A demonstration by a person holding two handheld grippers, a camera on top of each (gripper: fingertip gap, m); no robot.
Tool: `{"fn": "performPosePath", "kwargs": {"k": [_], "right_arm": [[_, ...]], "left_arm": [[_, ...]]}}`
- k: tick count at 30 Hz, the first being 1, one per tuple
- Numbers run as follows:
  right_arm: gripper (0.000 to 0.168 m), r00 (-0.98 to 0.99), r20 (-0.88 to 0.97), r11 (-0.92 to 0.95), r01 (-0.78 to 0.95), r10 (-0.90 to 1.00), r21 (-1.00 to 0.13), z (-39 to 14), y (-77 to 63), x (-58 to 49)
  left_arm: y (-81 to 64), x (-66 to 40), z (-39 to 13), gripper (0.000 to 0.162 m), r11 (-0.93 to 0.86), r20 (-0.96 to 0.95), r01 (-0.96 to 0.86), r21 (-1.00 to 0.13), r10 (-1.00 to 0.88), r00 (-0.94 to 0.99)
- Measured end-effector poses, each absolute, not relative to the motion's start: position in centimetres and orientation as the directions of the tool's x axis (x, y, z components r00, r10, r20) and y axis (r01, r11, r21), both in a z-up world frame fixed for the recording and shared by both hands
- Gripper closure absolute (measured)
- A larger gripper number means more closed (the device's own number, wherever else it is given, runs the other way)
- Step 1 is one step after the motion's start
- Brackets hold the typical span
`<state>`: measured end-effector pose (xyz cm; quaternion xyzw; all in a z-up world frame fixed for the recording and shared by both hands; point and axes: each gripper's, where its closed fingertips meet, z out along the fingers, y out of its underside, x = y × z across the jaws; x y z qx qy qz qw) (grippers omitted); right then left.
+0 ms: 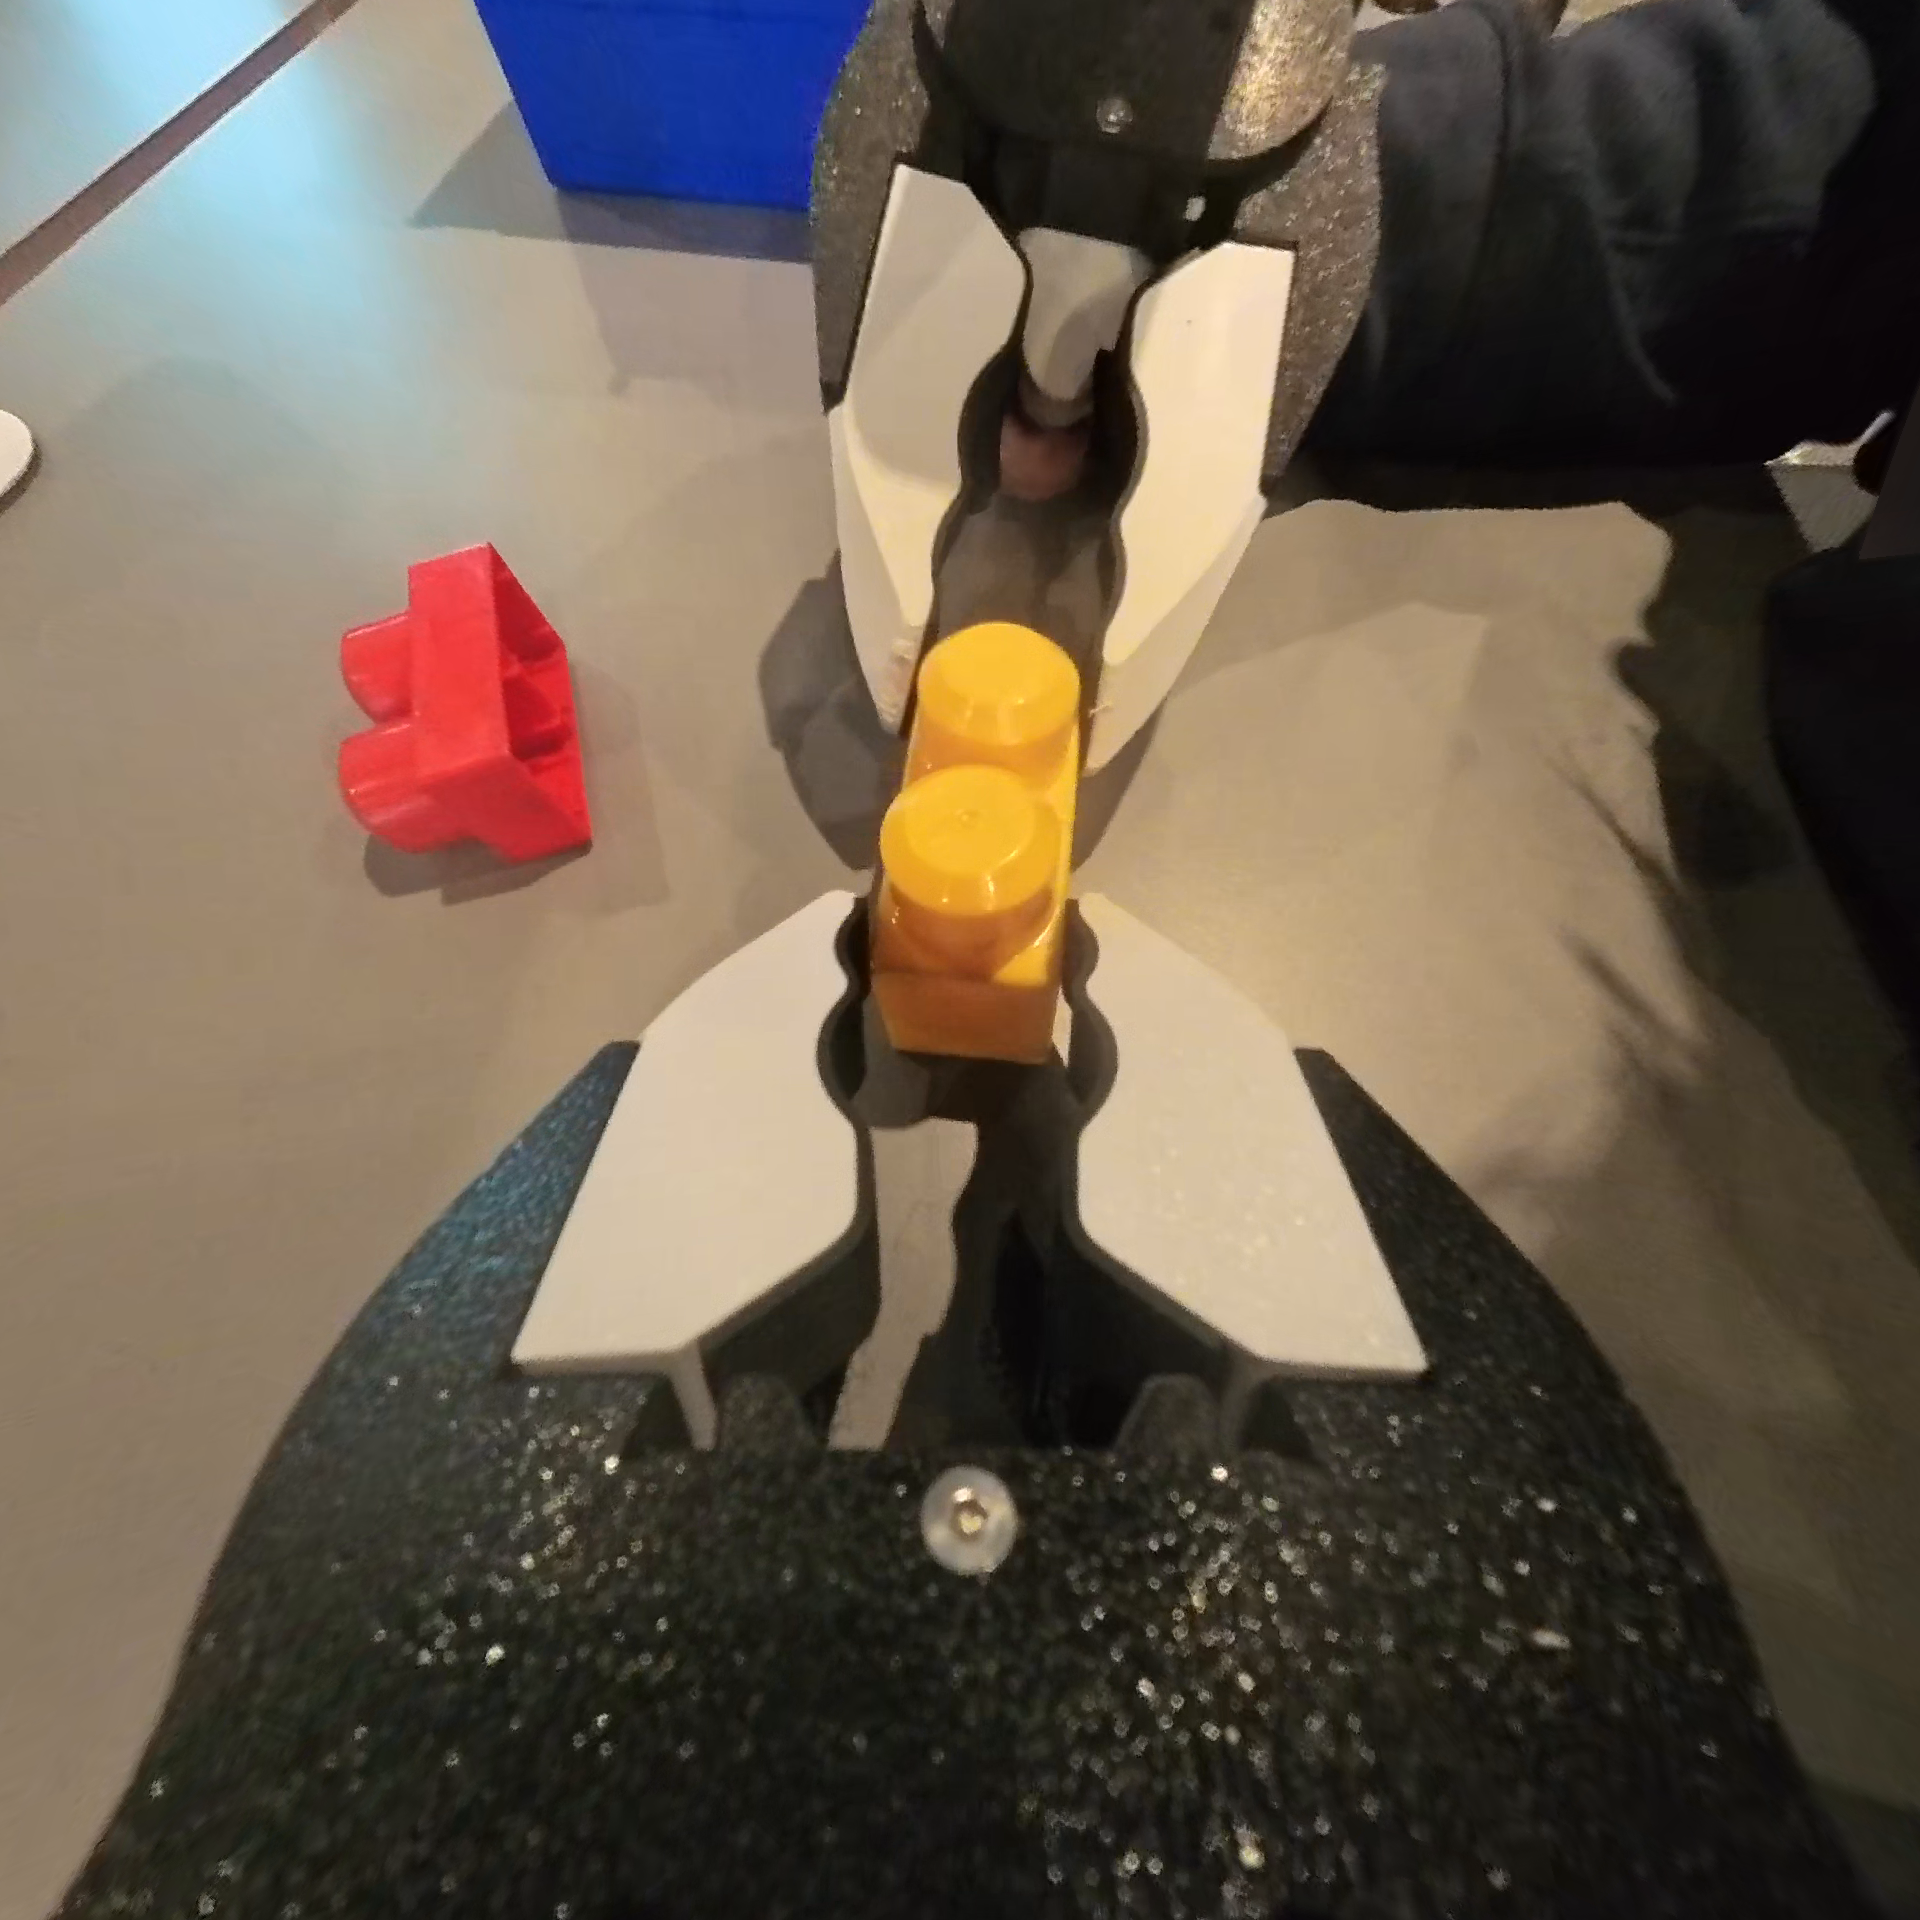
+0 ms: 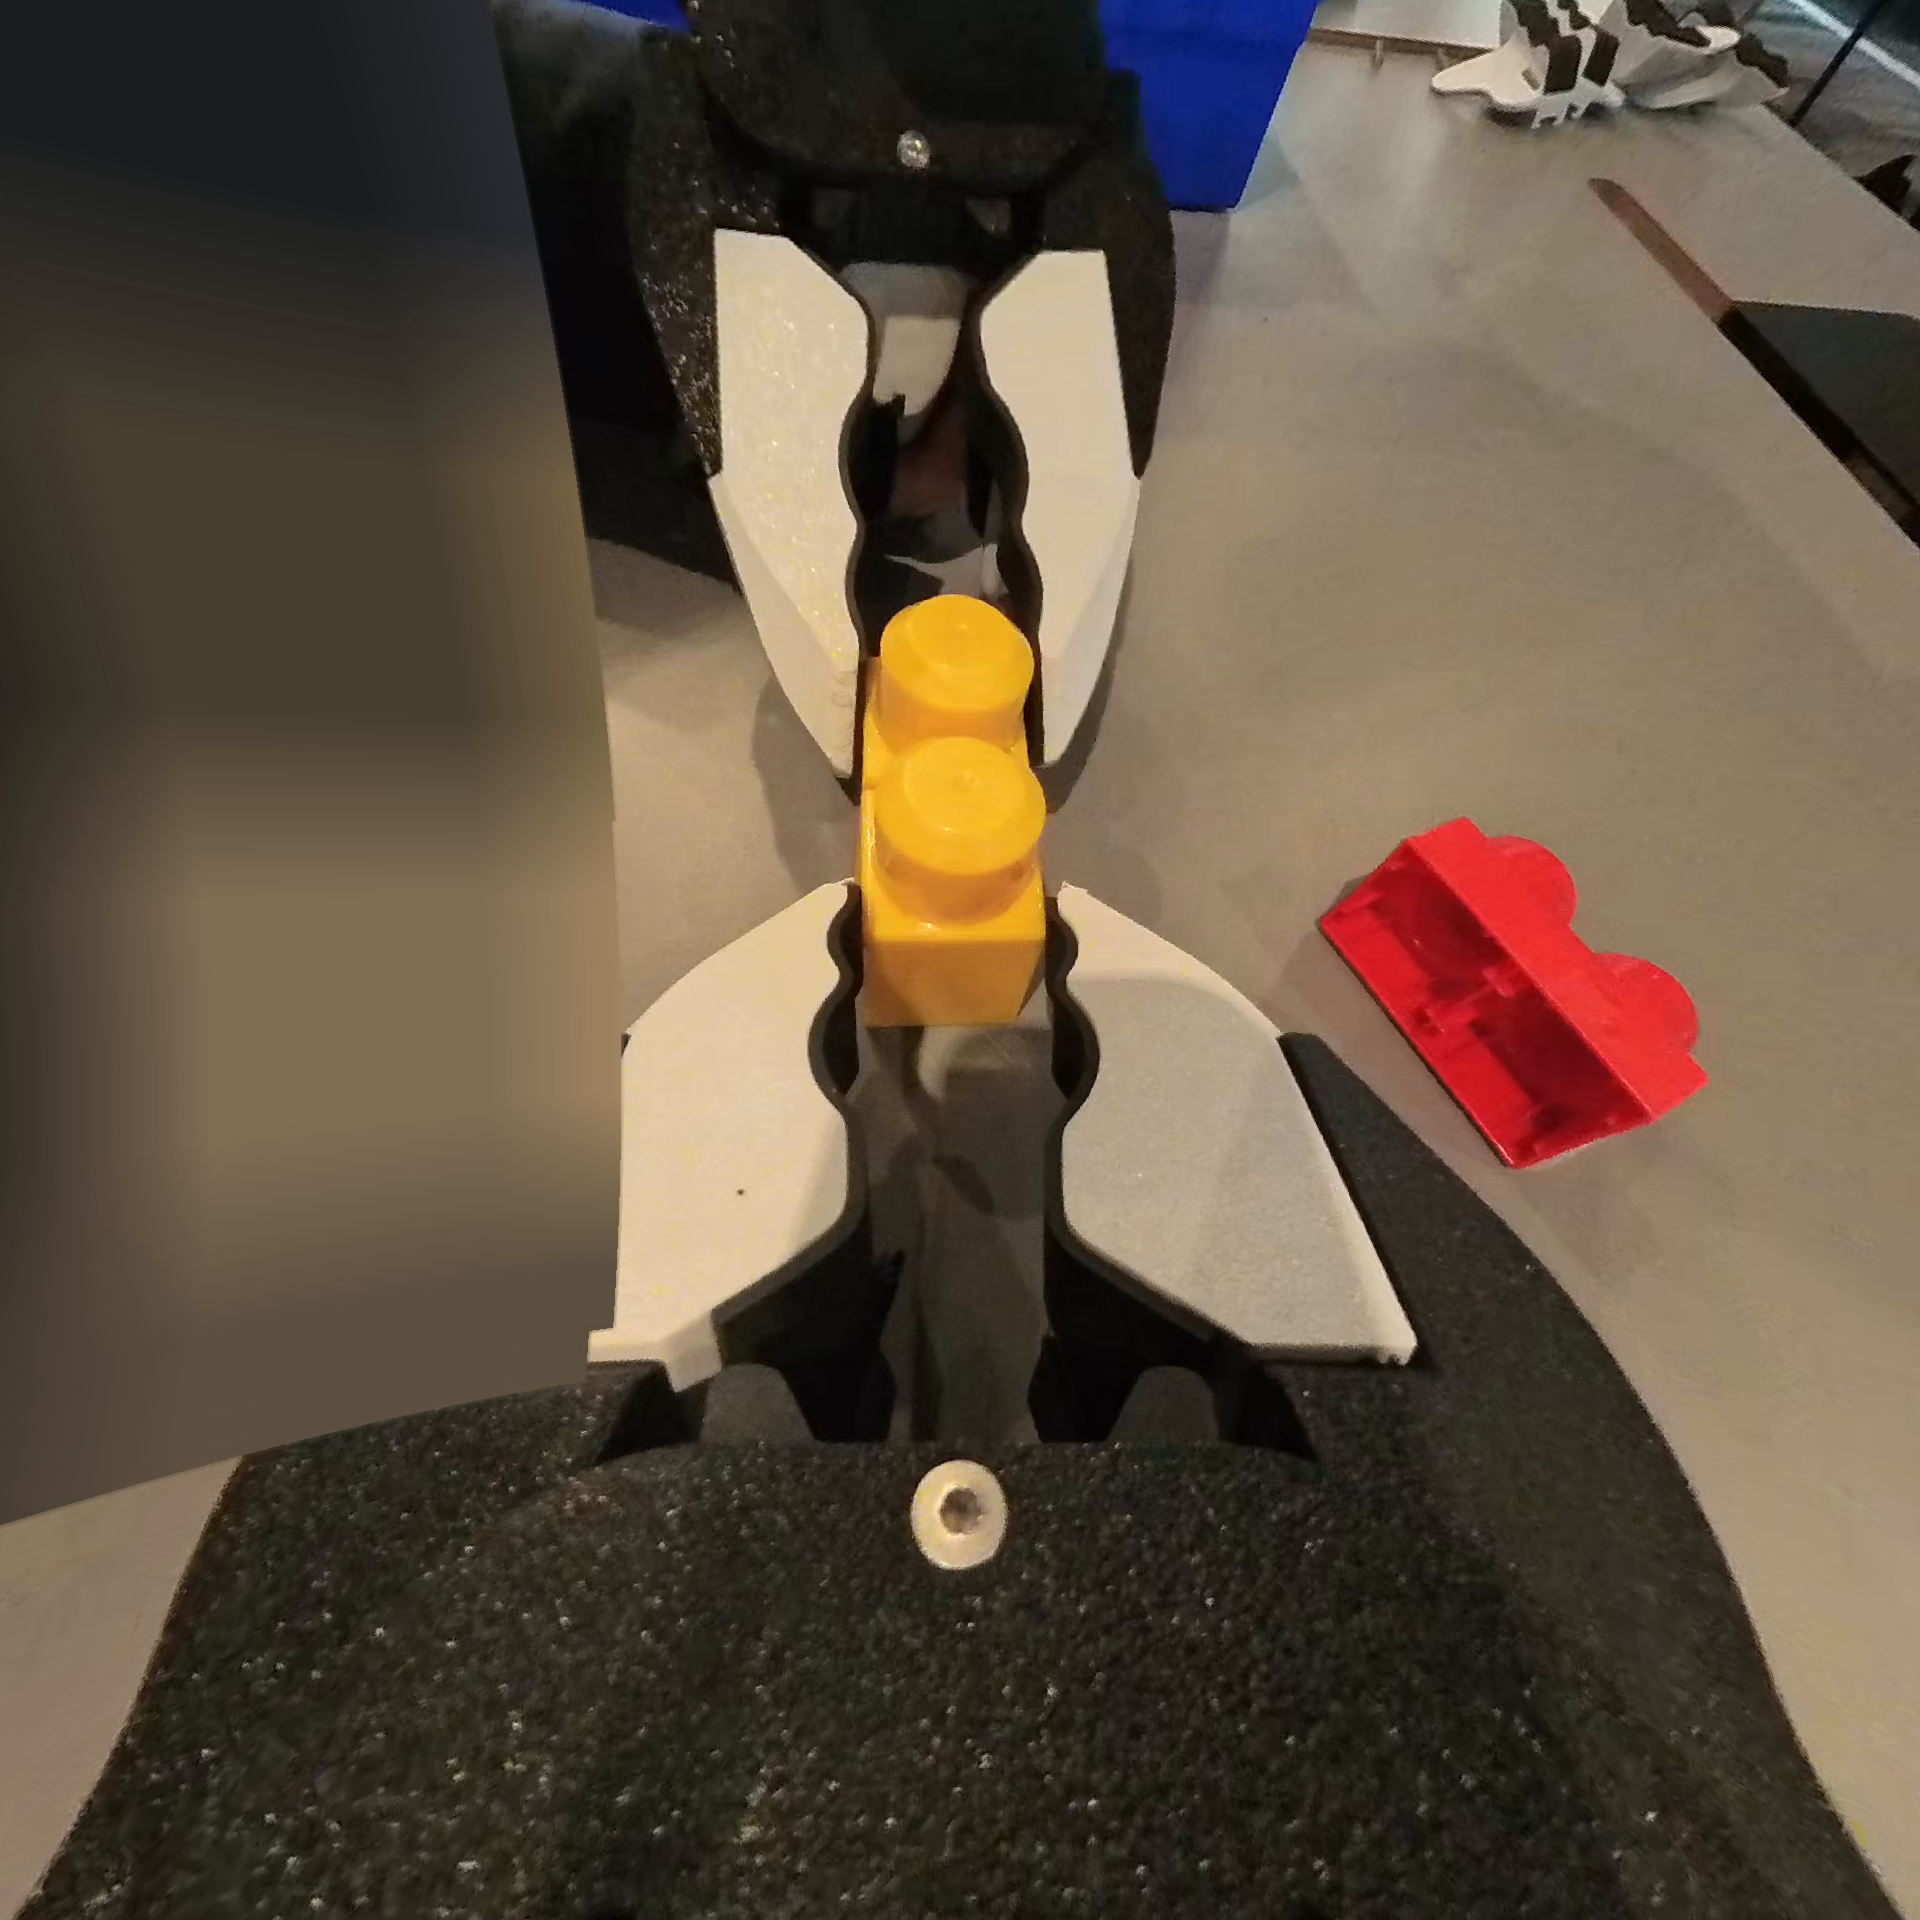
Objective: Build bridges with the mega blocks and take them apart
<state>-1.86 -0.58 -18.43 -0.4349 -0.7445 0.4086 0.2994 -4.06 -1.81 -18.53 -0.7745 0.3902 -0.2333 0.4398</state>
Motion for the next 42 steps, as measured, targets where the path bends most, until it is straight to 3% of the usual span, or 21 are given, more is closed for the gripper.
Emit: {"fn": "performPosePath", "kwargs": {"k": [1, 13, 20, 23, 28, 37, 42], "right_arm": [[0.135, -0.442, 0.09, 0.287, 0.403, 0.893, -0.869, -18.4, -0.6, -1.8], [0.135, -0.437, 0.096, 0.29, 0.402, 0.894, -0.868, -18.4, -0.6, -1.9], [0.135, -0.438, 0.099, 0.292, 0.401, 0.894, -0.868, -18.4, -0.6, -1.7], [0.124, -0.413, 0.109, 0.294, 0.417, 0.904, -0.86, -18.6, -0.2, -1.5], [0.125, -0.407, 0.127, 0.306, 0.41, 0.904, -0.859, -18.5, 0.1, -1.0], [0.143, -0.408, 0.141, 0.317, 0.404, 0.902, -0.858, -18.5, 0.0, -1.0], [0.138, -0.416, 0.143, 0.323, 0.403, 0.898, -0.856, -18.5, 0.0, -0.8]], "left_arm": [[-1.8, -4.1, -18.5, 0.127, -0.308, 0.018, -0.4, -0.863, -0.811, 0.585], [-1.8, -4.0, -18.4, 0.127, -0.254, -0.058, -0.427, -0.868, -0.802, 0.594], [-2.5, -4.7, -17.8, 0.114, -0.271, -0.03, -0.404, -0.874, -0.799, 0.601], [-2.5, -5.1, -18.2, 0.113, -0.273, -0.049, -0.432, -0.86, -0.797, 0.602], [-2.5, -5.0, -18.1, 0.118, -0.254, -0.07, -0.44, -0.861, -0.798, 0.599], [-2.7, -4.7, -18.1, 0.13, -0.253, -0.061, -0.433, -0.865, -0.804, 0.592], [-2.7, -4.8, -18.2, 0.129, -0.257, -0.064, -0.437, -0.862, -0.8, 0.597]]}}
